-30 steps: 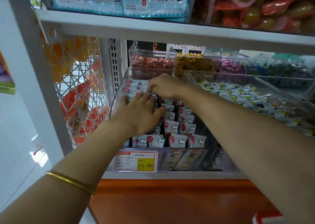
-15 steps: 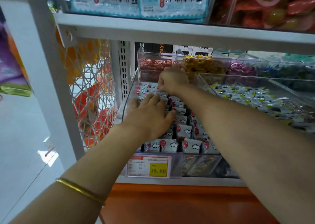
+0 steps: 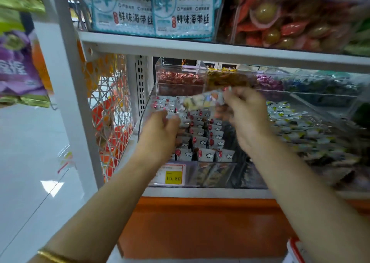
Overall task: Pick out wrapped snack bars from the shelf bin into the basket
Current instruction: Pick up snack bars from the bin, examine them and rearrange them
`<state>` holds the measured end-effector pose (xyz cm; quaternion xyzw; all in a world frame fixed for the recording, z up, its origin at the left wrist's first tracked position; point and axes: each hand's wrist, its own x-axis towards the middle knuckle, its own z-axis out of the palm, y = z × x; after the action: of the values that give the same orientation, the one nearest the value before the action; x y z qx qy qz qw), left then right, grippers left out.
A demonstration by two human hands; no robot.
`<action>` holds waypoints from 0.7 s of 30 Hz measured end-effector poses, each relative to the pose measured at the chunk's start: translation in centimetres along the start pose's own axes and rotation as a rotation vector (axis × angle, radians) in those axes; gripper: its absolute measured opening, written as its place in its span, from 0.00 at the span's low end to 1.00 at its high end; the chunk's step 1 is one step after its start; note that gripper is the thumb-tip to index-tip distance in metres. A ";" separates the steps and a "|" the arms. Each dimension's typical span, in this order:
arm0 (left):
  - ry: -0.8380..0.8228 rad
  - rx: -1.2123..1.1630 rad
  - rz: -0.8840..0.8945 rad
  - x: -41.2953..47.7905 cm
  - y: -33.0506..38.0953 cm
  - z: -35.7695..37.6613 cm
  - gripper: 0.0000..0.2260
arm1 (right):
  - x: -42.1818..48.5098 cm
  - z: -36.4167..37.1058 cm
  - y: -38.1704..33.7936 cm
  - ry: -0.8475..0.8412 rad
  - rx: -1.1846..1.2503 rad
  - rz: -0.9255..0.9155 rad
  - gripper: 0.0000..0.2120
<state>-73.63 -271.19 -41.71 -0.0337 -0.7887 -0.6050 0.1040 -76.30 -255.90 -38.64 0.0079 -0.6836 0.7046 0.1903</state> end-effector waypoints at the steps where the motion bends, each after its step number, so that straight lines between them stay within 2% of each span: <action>1: -0.031 -0.167 -0.079 -0.6 0.2 0.0 0.15 | -1.6 -0.4 0.1 -0.029 0.075 0.063 0.05; 3: -0.050 -0.365 -0.156 -1.6 0.3 -0.4 0.11 | -4.0 -1.0 0.3 -0.082 0.212 0.161 0.07; 7: -0.102 -0.511 -0.183 -2.6 -0.2 -1.5 0.10 | -6.1 -1.9 0.6 -0.143 0.411 0.249 0.04; 9: -0.126 -0.579 -0.209 -2.8 -0.5 -1.9 0.09 | -6.6 -2.3 0.8 -0.174 0.490 0.264 0.08; 12: -0.170 -0.586 -0.221 -2.9 -0.8 -2.3 0.10 | -7.0 -2.5 0.9 -0.217 0.545 0.278 0.14; 16: -0.227 -0.538 -0.204 -3.0 -0.8 -2.4 0.12 | -6.8 -3.0 1.2 -0.201 0.594 0.294 0.16; 21: -0.261 -0.661 -0.191 -2.9 -0.6 -2.0 0.13 | -6.4 -3.1 1.6 -0.163 0.632 0.336 0.10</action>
<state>-70.61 -273.04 -42.34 -0.0689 -0.5569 -0.8247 -0.0710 -70.08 -254.51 -42.15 0.0098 -0.4370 0.8994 0.0051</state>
